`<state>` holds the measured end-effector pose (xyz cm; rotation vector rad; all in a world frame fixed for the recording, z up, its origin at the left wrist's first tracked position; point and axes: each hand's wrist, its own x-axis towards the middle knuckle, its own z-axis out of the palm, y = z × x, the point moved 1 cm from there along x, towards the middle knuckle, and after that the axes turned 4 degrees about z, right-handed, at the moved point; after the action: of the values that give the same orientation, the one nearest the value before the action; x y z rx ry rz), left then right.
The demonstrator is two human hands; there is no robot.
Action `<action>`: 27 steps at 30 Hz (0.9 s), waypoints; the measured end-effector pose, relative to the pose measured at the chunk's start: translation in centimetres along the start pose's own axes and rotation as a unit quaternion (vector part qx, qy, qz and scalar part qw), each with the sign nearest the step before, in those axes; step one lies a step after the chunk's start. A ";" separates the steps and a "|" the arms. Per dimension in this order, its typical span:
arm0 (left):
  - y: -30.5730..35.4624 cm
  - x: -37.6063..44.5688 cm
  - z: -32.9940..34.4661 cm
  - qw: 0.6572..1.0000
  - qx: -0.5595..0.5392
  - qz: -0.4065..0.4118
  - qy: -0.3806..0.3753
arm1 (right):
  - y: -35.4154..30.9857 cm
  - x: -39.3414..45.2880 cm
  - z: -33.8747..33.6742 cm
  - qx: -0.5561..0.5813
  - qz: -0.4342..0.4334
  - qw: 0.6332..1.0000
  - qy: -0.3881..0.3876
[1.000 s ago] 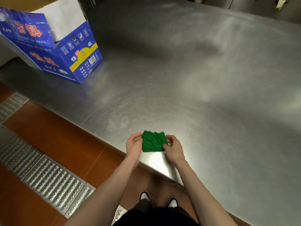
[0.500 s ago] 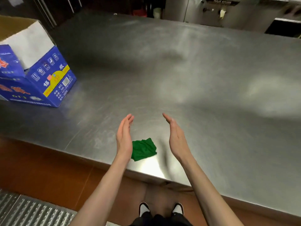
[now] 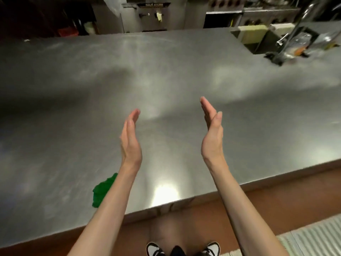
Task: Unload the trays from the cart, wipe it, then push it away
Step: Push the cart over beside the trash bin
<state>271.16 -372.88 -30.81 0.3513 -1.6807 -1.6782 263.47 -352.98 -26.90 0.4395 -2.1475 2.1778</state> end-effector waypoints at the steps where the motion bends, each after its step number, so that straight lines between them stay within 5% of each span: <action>1: 0.0 0.0 2.2 1.000 -0.006 0.008 -0.022 | -0.2 0.4 -2.1 -0.003 -0.007 1.000 0.020; 10: 2.4 -3.2 23.1 0.978 -0.058 0.058 -0.190 | -2.0 1.6 -21.6 -0.023 -0.053 0.981 0.186; 27: 5.2 -20.4 57.1 0.902 -0.134 0.060 -0.405 | -3.9 -2.9 -54.7 -0.136 -0.081 0.912 0.378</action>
<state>249.89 -316.10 -25.52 -0.6677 -1.9172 -2.0734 258.14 -298.47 -23.42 -0.2159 -1.8245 1.5448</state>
